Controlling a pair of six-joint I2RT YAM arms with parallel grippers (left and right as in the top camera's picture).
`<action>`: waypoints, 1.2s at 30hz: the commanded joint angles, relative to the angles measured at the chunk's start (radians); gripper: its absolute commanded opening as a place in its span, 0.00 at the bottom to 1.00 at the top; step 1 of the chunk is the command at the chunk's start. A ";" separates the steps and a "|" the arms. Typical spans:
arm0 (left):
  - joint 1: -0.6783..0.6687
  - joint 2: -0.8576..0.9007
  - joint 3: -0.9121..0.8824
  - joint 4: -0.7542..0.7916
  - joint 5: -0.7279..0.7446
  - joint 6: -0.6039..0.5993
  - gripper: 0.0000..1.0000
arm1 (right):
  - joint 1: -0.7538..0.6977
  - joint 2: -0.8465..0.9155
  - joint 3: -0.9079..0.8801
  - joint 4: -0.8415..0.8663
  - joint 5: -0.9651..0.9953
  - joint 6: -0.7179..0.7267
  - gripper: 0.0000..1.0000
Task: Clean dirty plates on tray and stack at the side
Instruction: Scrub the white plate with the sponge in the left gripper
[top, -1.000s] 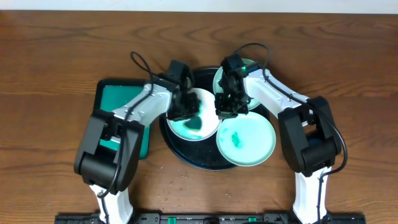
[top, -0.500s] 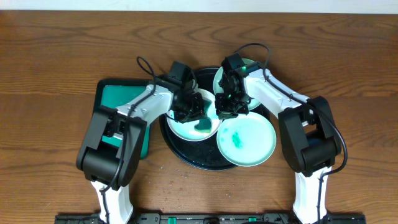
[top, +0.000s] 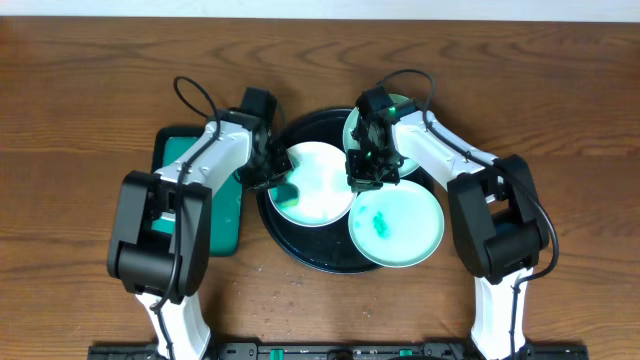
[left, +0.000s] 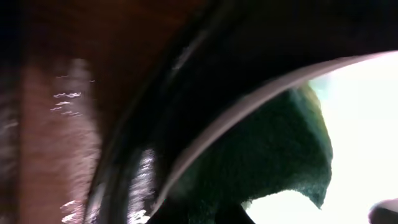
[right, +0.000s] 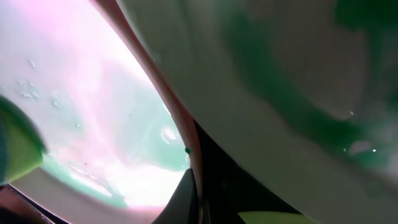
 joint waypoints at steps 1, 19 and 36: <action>0.013 0.057 -0.024 -0.075 -0.371 -0.015 0.07 | 0.004 0.020 -0.022 -0.027 0.034 -0.024 0.01; -0.193 0.057 0.026 0.164 0.216 0.296 0.07 | 0.004 0.020 -0.022 -0.049 0.034 -0.028 0.01; -0.162 0.057 0.026 -0.070 0.093 0.298 0.07 | 0.004 0.020 -0.022 -0.061 0.034 -0.028 0.01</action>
